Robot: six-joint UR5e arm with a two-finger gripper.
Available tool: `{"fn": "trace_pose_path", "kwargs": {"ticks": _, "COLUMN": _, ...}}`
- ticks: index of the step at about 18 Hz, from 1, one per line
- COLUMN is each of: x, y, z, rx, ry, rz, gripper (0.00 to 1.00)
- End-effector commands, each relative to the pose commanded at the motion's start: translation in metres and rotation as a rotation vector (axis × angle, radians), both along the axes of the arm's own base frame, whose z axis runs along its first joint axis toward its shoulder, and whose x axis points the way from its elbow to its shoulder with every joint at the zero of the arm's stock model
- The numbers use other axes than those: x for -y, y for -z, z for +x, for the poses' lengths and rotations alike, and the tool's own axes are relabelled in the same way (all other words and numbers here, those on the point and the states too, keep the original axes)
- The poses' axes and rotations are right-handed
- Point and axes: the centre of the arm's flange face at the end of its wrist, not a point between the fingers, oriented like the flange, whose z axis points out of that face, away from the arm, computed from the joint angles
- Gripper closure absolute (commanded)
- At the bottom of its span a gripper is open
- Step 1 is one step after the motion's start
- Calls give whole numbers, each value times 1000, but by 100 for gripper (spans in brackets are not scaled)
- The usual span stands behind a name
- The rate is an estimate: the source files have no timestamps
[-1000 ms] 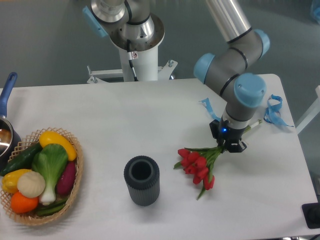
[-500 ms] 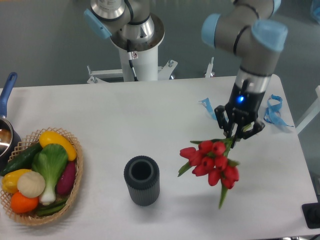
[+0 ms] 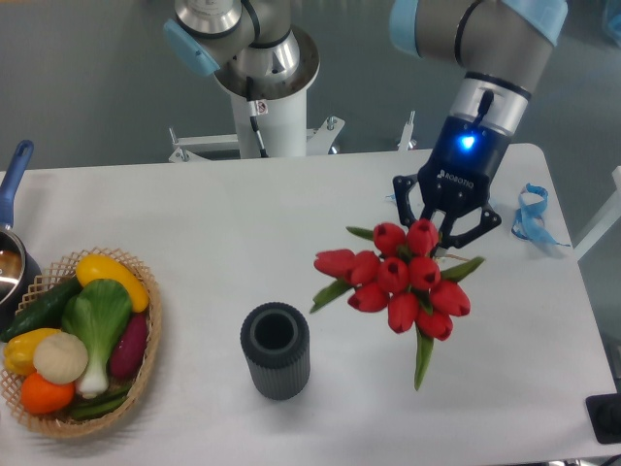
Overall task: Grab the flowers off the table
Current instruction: 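Lift the red tulip bouquet up off the table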
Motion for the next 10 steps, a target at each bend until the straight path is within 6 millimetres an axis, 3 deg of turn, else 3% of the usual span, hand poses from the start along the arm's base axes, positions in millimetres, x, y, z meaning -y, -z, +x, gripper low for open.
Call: {"fn": "trace_pose_path", "kwargs": {"ticks": 10, "x": 1, "y": -1, "z": -1, "rx": 1, "ry": 0, "rz": 7, "gripper": 87}}
